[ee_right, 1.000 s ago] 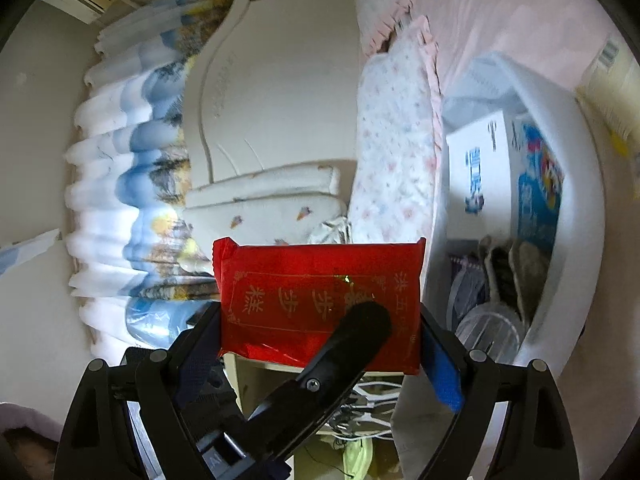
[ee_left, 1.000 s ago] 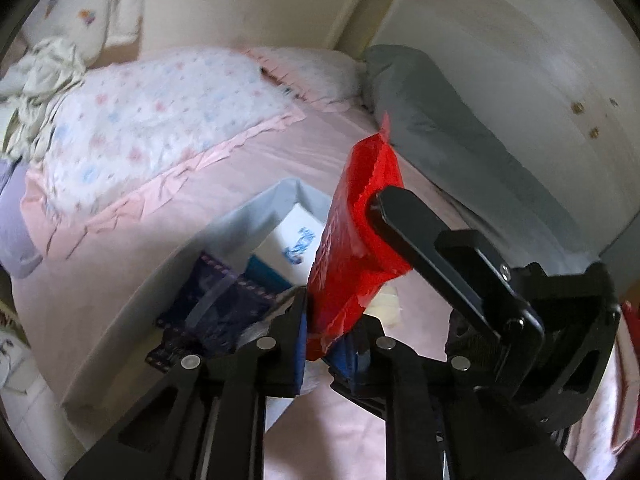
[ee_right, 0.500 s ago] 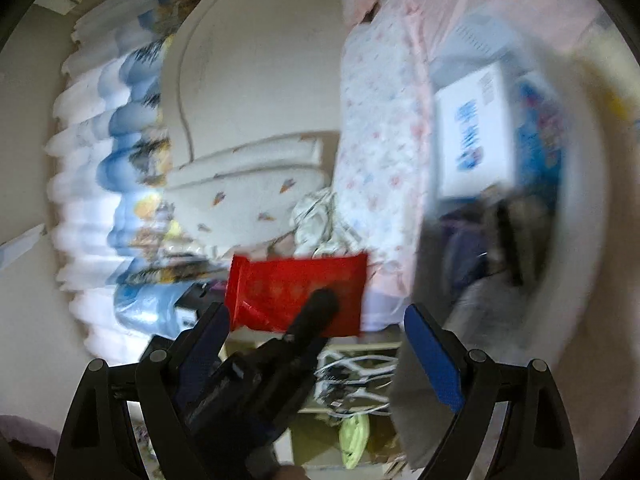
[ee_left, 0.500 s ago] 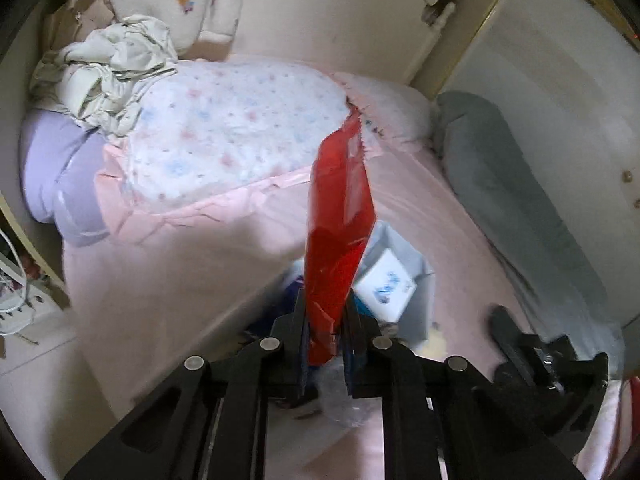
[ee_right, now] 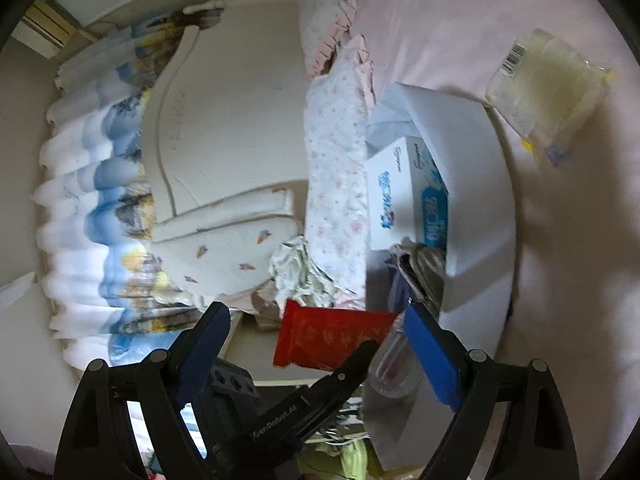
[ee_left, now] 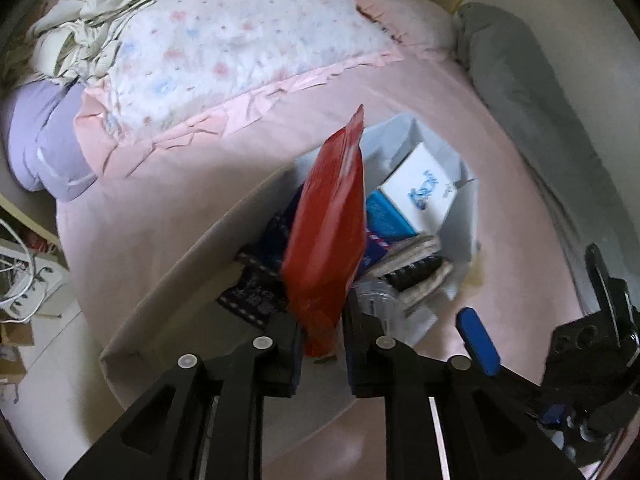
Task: Organize objects
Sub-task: 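Carry the red packet over the white bin and release it inside, then move the right gripper to the clear bag of yellow bread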
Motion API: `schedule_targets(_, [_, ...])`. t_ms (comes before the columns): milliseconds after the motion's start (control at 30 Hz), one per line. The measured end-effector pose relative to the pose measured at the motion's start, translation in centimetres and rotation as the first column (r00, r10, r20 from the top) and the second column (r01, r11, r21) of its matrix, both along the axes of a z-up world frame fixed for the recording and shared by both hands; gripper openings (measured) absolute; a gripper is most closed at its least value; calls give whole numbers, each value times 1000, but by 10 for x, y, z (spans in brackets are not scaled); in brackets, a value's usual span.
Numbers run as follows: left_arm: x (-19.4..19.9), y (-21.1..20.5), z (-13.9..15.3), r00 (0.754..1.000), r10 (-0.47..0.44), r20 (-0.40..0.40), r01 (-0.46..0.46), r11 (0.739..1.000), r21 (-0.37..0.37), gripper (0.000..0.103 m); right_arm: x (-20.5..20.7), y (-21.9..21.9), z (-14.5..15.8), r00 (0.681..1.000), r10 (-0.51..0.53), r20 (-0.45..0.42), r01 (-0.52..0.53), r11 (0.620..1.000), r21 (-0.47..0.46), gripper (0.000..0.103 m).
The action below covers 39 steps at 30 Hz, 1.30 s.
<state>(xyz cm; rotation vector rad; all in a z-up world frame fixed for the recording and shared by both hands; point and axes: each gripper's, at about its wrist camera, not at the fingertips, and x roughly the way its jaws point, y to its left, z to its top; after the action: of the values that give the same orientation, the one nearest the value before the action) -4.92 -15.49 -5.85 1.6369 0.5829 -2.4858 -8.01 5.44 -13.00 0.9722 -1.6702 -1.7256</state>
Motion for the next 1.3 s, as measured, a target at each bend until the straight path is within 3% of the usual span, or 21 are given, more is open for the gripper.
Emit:
schedule_targets(133, [-1, -7, -3, 1000, 26, 16, -25, 1000, -15, 25, -1, -2, -6, 1000, 5, 18, -5, 1000, -3, 90])
schedule_targets(233, [4, -2, 12, 999, 36, -19, -38, 993, -111, 29, -2, 0, -8, 1000, -6, 30, 6, 1000, -2, 90])
schedule_targets(333, [11, 7, 30, 996, 40, -79, -58, 971, -234, 32, -1, 4, -12, 999, -14, 38, 14, 1000, -4, 90])
schedule_targets(433, [16, 15, 44, 989, 10, -146, -50, 961, -272, 32, 0, 9, -14, 999, -22, 49, 22, 1000, 10, 90])
schedule_targets(533, [15, 22, 46, 983, -47, -180, 3, 971, -239, 37, 3, 18, -16, 997, -38, 62, 36, 999, 29, 90])
schedule_targets(633, [5, 26, 31, 989, -85, -118, 64, 983, -172, 37, 6, 25, -19, 996, -51, 77, 48, 998, 39, 90])
schedule_targets(733, [0, 20, 18, 995, -67, -73, 59, 993, -100, 37, 9, 31, -20, 994, -60, 92, 54, 997, 61, 90])
schedule_targets(833, [-1, 18, 18, 996, -46, -79, 36, 992, -121, 37, 13, 35, -22, 992, -68, 109, 59, 994, 88, 90])
schedule_targets(933, [-3, 25, 17, 992, -77, -100, 68, 993, -94, 37, 17, 41, -21, 985, -107, 133, 86, 984, 155, 90])
schedule_targets(1033, [-4, 40, 12, 985, -129, -113, 122, 990, -66, 37, 22, 49, -16, 971, -170, 170, 112, 945, 306, 90])
schedule_targets(1167, [-6, 65, 8, 974, -192, -123, 184, 981, -68, 37, 25, 56, -7, 944, -258, 204, 113, 836, 537, 90])
schedule_targets(1233, [-6, 77, 6, 969, -217, -115, 208, 974, -87, 37, 27, 59, -8, 930, -289, 225, 102, 794, 600, 90])
schedule_targets(1300, [-7, 90, 1, 966, -241, -95, 230, 967, -111, 37, 26, 61, -11, 926, -295, 237, 96, 789, 606, 88])
